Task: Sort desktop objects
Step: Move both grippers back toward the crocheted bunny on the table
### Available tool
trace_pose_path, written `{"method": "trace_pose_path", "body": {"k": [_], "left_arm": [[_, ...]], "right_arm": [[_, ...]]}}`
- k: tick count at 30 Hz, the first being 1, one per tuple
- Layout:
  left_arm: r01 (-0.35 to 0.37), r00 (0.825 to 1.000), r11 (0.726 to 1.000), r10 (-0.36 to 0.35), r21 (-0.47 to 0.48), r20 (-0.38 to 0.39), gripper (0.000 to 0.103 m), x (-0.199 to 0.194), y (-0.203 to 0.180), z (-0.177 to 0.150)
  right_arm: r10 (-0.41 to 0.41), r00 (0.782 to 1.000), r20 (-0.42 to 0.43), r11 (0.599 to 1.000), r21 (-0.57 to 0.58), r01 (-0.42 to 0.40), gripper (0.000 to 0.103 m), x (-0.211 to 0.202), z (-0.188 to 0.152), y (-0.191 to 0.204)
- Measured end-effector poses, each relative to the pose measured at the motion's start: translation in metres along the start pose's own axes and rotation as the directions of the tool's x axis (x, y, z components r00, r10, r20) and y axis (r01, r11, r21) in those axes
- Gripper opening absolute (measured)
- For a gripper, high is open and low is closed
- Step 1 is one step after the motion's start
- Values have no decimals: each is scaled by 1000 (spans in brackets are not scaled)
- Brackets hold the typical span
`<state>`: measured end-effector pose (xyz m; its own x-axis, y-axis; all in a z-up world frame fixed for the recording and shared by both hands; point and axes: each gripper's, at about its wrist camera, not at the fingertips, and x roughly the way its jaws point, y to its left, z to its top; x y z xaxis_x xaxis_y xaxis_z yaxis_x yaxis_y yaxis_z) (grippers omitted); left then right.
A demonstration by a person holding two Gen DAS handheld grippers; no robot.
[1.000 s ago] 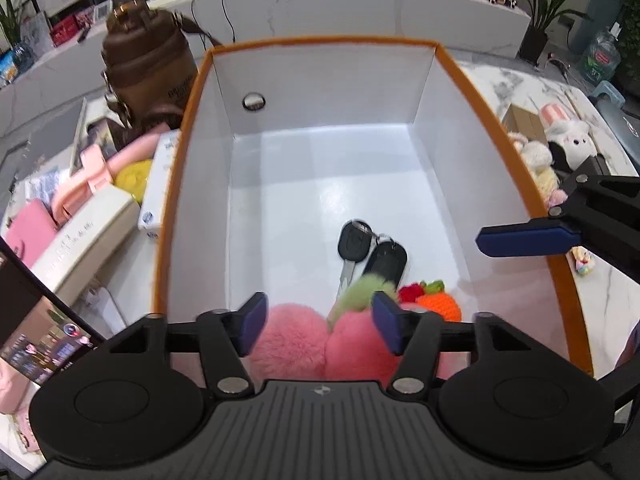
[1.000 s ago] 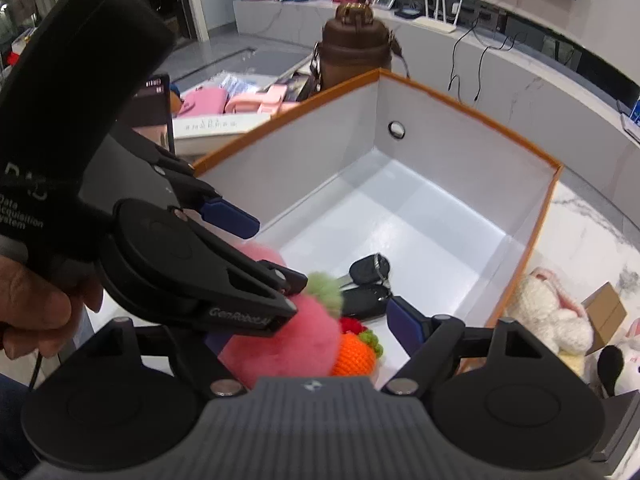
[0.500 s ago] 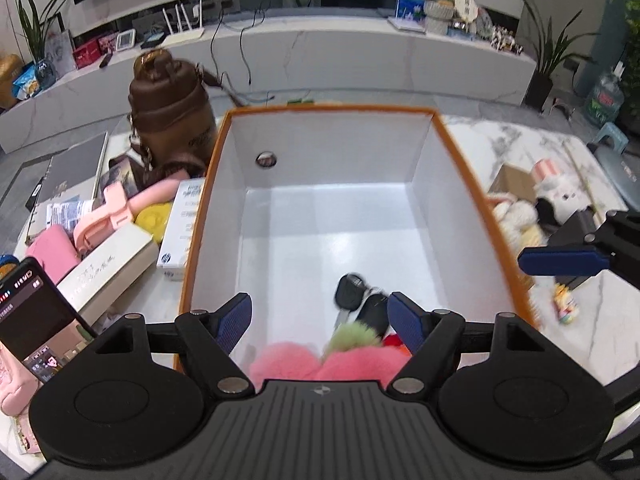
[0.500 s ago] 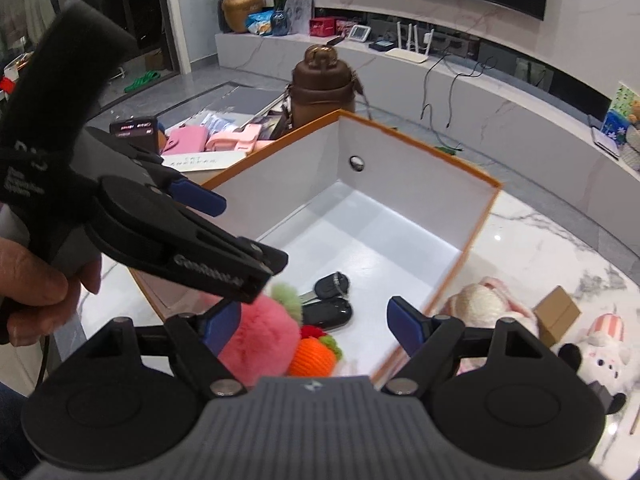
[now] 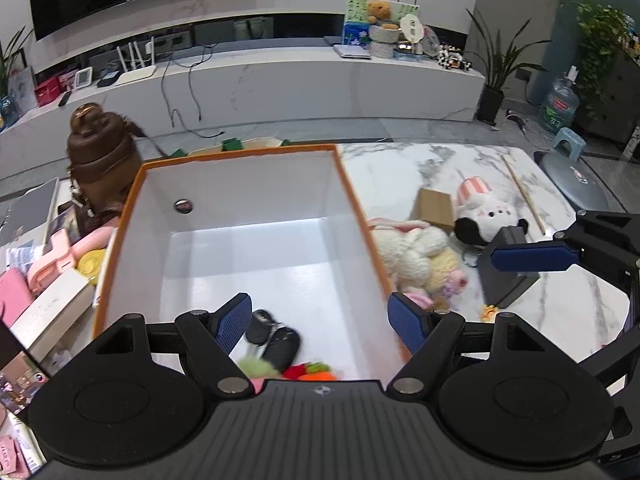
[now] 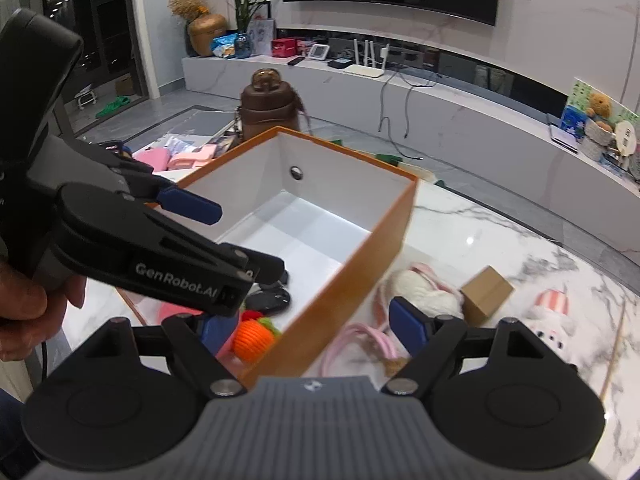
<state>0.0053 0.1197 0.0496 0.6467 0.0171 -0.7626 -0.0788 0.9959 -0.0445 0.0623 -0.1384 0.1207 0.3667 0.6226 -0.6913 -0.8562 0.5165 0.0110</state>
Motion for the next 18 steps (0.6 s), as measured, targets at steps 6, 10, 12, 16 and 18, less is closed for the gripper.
{"method": "trace_pose_path", "body": {"k": [6,10,12,16,18], "left_arm": [[29,998,999,-28,-15,51,88,-5,-14,6],[50,997,999,-49,-6,61,88,-3,-27,8],[53,997,999,-53,10,62,88,1,-35,9],[60,996,998,-62,33,61,88,8,-51,10],[64,996,997,-66,35,59,88,11,-56,10]], "right_arm": [[-17,1000,5,1000,15,17,83,-14,-12,-17],[-42,999,0,998,37,42,83,-21,-25,-34],[-60,998,-8,997,53,60,83,-23,-31,-46],[-89,996,-16,993,82,90,83,-28,-42,-66],[-102,995,-19,990,93,104,83,-30,-47,-74]]}}
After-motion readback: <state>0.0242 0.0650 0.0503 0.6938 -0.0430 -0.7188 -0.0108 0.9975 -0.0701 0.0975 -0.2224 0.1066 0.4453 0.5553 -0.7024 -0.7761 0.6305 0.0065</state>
